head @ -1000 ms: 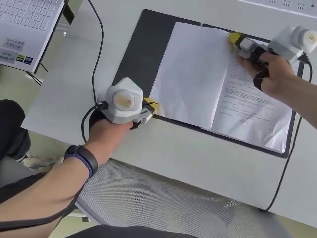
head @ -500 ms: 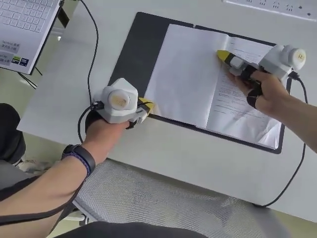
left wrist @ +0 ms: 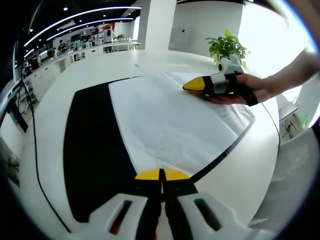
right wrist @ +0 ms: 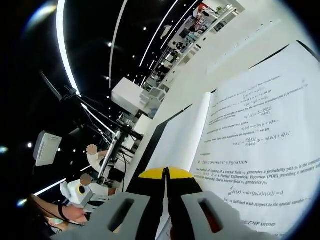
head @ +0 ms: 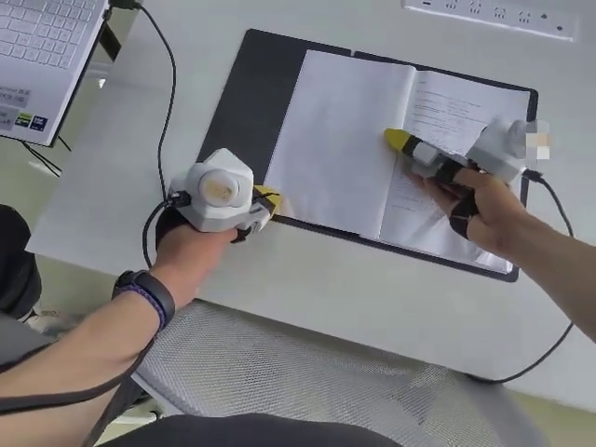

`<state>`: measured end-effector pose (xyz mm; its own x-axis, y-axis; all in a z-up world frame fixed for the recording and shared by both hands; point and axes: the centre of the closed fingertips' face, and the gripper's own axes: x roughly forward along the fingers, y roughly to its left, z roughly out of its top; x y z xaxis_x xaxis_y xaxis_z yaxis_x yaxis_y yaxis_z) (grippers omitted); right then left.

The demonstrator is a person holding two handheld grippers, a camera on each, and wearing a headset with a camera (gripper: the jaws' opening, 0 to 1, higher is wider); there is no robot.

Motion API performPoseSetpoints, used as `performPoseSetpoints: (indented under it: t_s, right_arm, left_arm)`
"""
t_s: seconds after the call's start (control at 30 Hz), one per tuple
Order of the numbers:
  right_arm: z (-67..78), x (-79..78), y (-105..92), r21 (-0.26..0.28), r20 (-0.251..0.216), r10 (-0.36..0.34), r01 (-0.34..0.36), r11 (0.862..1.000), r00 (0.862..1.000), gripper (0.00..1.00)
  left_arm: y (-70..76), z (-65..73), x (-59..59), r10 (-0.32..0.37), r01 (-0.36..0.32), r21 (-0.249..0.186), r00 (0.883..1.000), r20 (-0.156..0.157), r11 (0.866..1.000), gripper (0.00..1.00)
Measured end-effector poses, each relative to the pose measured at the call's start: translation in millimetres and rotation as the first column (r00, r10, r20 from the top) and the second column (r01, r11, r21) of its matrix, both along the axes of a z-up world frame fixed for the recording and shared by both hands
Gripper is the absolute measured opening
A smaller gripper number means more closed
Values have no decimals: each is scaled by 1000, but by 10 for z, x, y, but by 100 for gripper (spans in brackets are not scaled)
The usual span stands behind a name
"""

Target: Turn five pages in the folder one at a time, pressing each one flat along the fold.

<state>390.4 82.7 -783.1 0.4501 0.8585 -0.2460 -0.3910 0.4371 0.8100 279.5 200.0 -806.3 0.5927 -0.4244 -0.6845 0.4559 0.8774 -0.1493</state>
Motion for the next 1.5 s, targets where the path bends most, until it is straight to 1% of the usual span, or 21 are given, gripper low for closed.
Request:
performPoseSetpoints:
  t_s: [0.03,0.1,0.3,0.37,0.47,0.6,0.67,0.83,0.97,1.13,1.3,1.5]
  right_arm:
    - [3,-46,8,-3,1,9,-9,1000,1000,0]
    - [-28,-65,2,-8,0,34,-34,999,999,0]
    - [-14,-397,30,-13,-7,76,-76,997,997,0]
    - [-16,-482,38,-15,-9,88,-88,996,996,0]
    - [-20,-647,57,-27,-11,113,-114,993,993,0]
    - [-24,-819,70,-39,-15,127,-128,991,992,0]
    - [-30,-879,73,-39,-20,128,-129,991,992,0]
    - [-43,-1115,84,-52,-25,162,-163,985,986,0]
    - [-49,-1199,62,-46,-37,157,-159,986,987,0]
    - [-65,-1307,41,-51,-45,166,-168,984,985,0]
    - [-69,-1320,27,-56,-53,157,-160,985,986,0]
    - [-139,-1274,-11,-70,-63,152,-156,985,986,0]
  left_arm:
    - [0,1,-1,-2,2,0,1000,0,1000,0]
    - [0,3,-2,-2,2,0,1000,1,1000,0]
    - [-2,9,-5,-6,6,3,1000,2,1000,0]
    - [0,9,-7,-6,6,4,1000,3,1000,0]
    - [5,2,-3,-2,2,0,1000,4,1000,0]
    - [8,-12,4,-1,1,-1,1000,5,1000,0]
    - [9,-21,9,-1,1,-3,1000,6,1000,0]
    - [7,-37,15,-1,1,-2,1000,7,1000,0]
    - [4,-35,13,0,0,-3,1000,10,1000,0]
    - [0,-33,10,2,-2,-4,1000,13,1000,0]
    - [-2,-31,6,-2,2,-1,1000,14,1000,0]
    - [-4,-25,3,-5,5,-1,1000,8,1000,0]
